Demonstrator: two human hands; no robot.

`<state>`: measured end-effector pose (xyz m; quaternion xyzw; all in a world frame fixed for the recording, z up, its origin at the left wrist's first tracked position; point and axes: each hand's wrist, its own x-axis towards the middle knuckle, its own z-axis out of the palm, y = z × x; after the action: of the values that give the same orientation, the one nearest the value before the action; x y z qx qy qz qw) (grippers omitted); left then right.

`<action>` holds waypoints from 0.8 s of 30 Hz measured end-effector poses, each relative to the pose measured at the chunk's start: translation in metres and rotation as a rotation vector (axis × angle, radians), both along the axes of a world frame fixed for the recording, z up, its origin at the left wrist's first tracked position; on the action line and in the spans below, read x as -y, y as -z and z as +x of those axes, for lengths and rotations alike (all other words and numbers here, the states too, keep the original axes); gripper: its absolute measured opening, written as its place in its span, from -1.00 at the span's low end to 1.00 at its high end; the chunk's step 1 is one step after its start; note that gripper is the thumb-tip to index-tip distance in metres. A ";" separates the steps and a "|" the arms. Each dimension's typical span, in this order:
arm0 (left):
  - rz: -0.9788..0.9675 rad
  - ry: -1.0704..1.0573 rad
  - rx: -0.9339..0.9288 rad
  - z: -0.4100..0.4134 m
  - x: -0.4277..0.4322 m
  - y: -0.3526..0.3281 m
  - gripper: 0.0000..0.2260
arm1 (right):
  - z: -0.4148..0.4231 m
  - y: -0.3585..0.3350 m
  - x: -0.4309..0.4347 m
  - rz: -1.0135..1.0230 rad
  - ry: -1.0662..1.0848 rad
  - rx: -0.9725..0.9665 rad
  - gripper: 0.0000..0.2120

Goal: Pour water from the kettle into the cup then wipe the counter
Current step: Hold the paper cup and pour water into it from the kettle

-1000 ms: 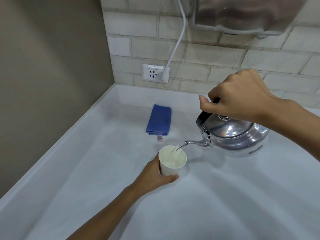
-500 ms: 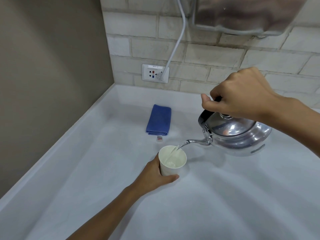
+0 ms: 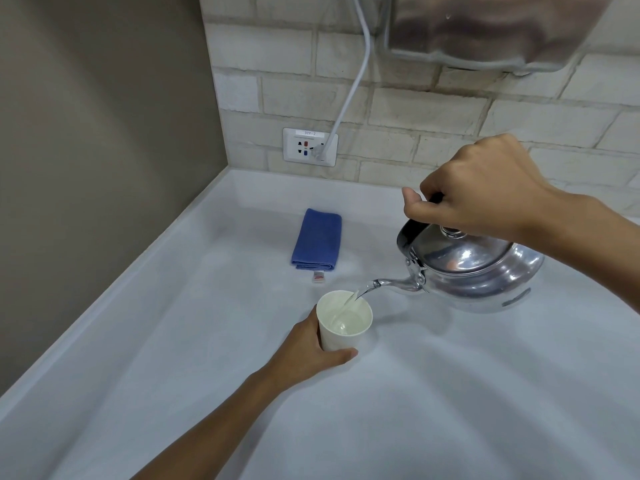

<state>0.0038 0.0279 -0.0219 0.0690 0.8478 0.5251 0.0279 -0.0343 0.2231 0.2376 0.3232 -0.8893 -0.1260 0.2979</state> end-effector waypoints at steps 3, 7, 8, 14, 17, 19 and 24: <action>-0.001 -0.003 0.003 0.000 0.000 0.000 -0.44 | 0.001 0.000 0.000 0.003 0.000 -0.004 -0.55; -0.006 -0.006 0.001 0.000 0.000 0.001 -0.44 | 0.001 -0.001 0.001 0.000 -0.001 0.000 -0.54; -0.005 -0.006 0.001 0.000 0.000 0.001 -0.44 | 0.001 0.000 0.001 0.001 0.001 0.004 -0.54; 0.005 -0.002 0.004 0.000 0.000 0.001 -0.44 | 0.002 -0.001 0.001 0.003 0.009 0.018 -0.54; 0.009 -0.004 0.007 -0.001 0.000 0.002 -0.45 | 0.002 0.000 0.002 0.007 0.009 0.025 -0.54; 0.004 -0.003 0.007 -0.001 0.000 0.002 -0.45 | 0.002 0.000 0.002 0.006 0.006 0.026 -0.54; 0.002 0.001 0.004 -0.002 0.001 0.003 -0.45 | 0.002 -0.001 0.002 0.003 0.004 0.029 -0.54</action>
<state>0.0021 0.0271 -0.0249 0.0684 0.8473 0.5259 0.0295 -0.0328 0.2207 0.2389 0.3238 -0.8940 -0.1234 0.2840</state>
